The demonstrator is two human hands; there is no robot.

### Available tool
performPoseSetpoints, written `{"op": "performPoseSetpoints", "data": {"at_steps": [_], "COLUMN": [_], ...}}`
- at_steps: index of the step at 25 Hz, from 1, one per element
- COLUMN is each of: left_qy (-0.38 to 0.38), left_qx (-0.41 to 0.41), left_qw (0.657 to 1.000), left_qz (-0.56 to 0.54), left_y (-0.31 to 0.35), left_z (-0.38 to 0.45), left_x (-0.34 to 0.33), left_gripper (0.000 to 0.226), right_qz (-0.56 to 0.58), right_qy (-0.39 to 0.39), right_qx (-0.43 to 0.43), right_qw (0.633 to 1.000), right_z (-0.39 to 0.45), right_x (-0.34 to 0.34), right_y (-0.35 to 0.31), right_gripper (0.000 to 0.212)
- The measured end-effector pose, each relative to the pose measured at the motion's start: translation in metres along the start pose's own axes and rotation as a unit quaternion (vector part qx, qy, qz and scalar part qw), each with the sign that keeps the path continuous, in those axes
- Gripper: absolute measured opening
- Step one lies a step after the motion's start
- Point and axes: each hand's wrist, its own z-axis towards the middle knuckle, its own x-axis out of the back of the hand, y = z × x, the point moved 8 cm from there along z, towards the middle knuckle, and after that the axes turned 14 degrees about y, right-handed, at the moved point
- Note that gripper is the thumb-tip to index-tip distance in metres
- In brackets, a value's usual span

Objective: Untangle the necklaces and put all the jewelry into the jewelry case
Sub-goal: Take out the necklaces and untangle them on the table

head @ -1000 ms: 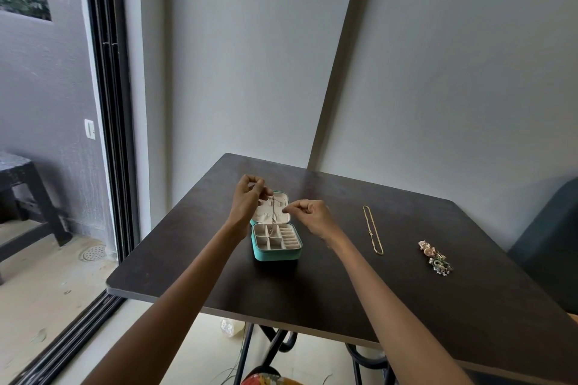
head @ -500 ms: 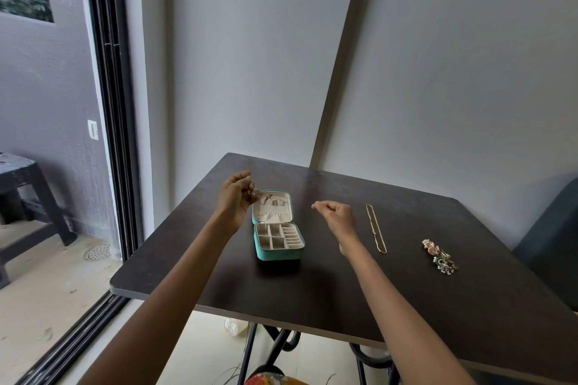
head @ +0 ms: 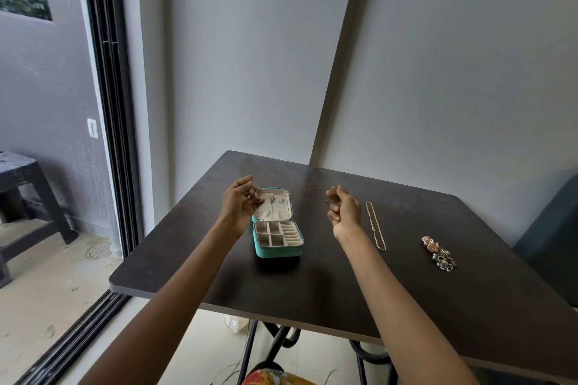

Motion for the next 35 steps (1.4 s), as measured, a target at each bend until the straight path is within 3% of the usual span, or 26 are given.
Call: {"op": "performPoseSetpoints", "data": {"at_steps": [6,19,23,30,35], "left_qy": [-0.015,-0.104,-0.108,-0.118,-0.019], "left_qx": [0.017,-0.055,-0.116,-0.18,-0.239], "left_qw": [0.999,0.973,0.936,0.877,0.85], "left_qz": [-0.038,0.2,0.314,0.431,0.469], "left_y": [-0.005,-0.015,-0.016,-0.024,-0.012], "left_z": [-0.007,-0.022,-0.017,-0.013,-0.005], "left_x": [-0.005,-0.019,-0.016,-0.016,-0.003], "left_gripper": [0.019,0.015,0.013,0.023,0.017], "right_qz": [-0.003,0.098,0.113,0.077,0.113], "right_qy": [0.022,0.007,-0.008,-0.11,-0.116], "right_qx": [-0.019,-0.02,-0.035,-0.023,0.0], "right_qw": [1.0,0.995,0.993,0.991,0.987], "right_z": [0.004,0.003,0.0,-0.013,-0.011], "right_x": [0.004,-0.011,-0.011,-0.027,-0.033], "right_y": [0.005,-0.017,-0.017,-0.025,-0.046], "right_gripper": [0.021,0.022,0.022,0.025,0.026]}}
